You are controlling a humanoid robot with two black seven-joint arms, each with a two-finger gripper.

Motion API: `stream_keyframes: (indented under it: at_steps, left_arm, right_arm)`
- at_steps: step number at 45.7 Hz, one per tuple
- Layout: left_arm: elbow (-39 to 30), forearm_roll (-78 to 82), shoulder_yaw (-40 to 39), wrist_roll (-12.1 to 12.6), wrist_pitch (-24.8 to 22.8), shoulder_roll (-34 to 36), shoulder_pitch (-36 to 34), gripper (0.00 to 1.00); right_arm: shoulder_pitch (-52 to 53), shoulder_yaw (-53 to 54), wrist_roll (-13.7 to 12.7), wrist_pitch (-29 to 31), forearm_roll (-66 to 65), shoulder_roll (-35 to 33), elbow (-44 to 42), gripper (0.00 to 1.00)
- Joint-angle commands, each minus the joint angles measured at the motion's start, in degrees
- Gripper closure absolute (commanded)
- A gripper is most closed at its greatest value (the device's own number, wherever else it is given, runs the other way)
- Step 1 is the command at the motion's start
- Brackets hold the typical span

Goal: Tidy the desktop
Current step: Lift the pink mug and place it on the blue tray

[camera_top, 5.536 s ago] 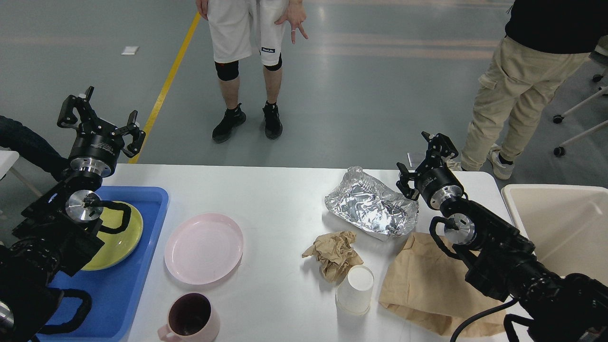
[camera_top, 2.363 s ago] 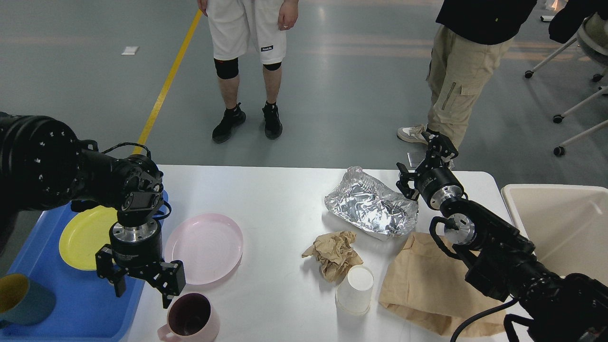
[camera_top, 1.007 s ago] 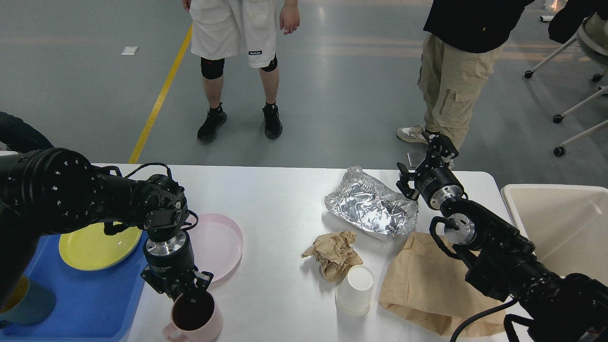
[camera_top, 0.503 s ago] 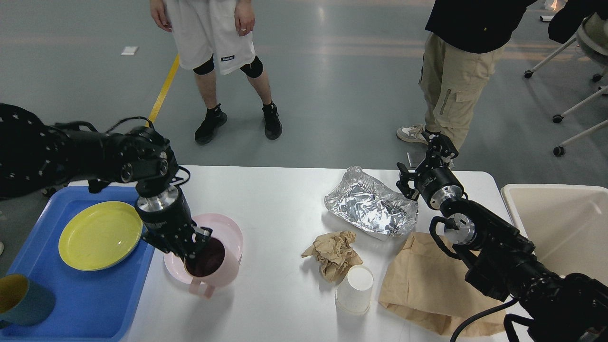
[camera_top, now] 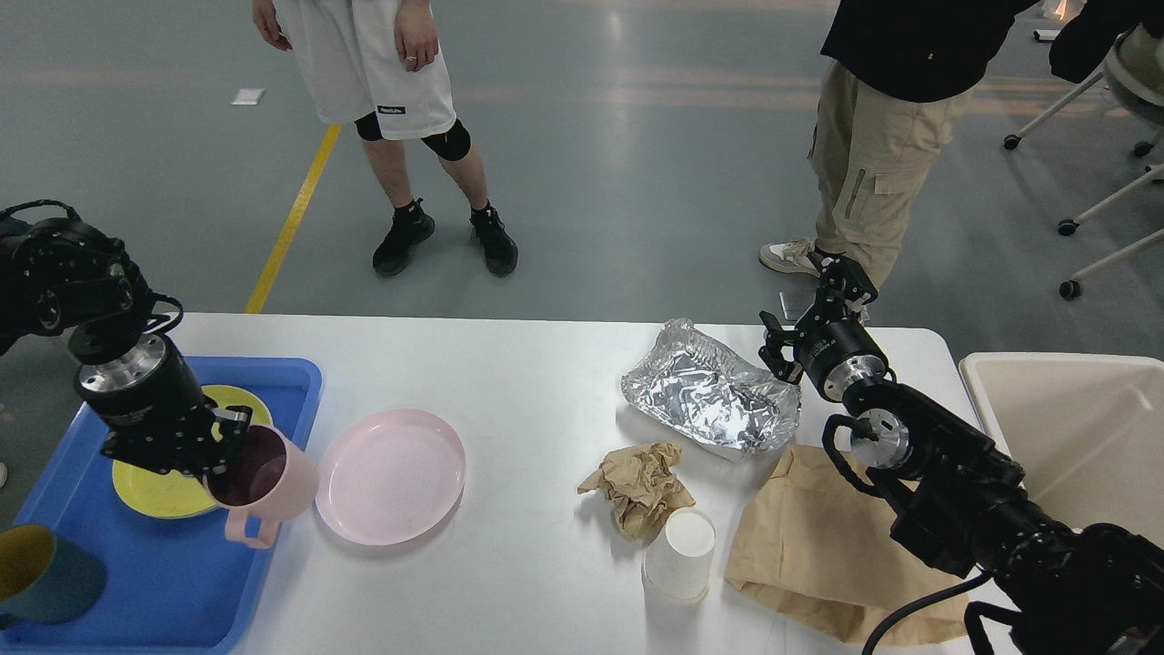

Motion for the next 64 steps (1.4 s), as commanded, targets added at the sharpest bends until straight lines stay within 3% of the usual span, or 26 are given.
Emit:
stream_keyframes:
  at_steps: [1, 16, 48, 58, 64]
  left_arm:
    - [0.44, -0.09, 5.15, -0.34, 0.01, 0.22, 0.58, 1.00]
    - [5.18, -0.53, 4.98, 0.10, 0.01, 1.10, 6.38, 1.00]
    - [7.38, 0.09, 4.80, 0.45, 0.01, -0.57, 10.95, 1.00]
    - [7.91, 0.09, 4.89, 0.54, 0.01, -0.66, 11.04, 0.91]
    - [8.70, 0.09, 4.45, 0.45, 0.01, -0.66, 11.04, 0.77]
  right_arm:
    - [0.00, 0.00, 0.00, 0.00, 0.00, 0.00, 0.00, 0.00]
    - [0.00, 0.00, 0.00, 0.00, 0.00, 0.00, 0.00, 0.00]
    - [0.00, 0.00, 0.00, 0.00, 0.00, 0.00, 0.00, 0.00]
    - [0.00, 0.00, 0.00, 0.00, 0.00, 0.00, 0.00, 0.00]
    - [0.00, 0.00, 0.00, 0.00, 0.00, 0.00, 0.00, 0.00]
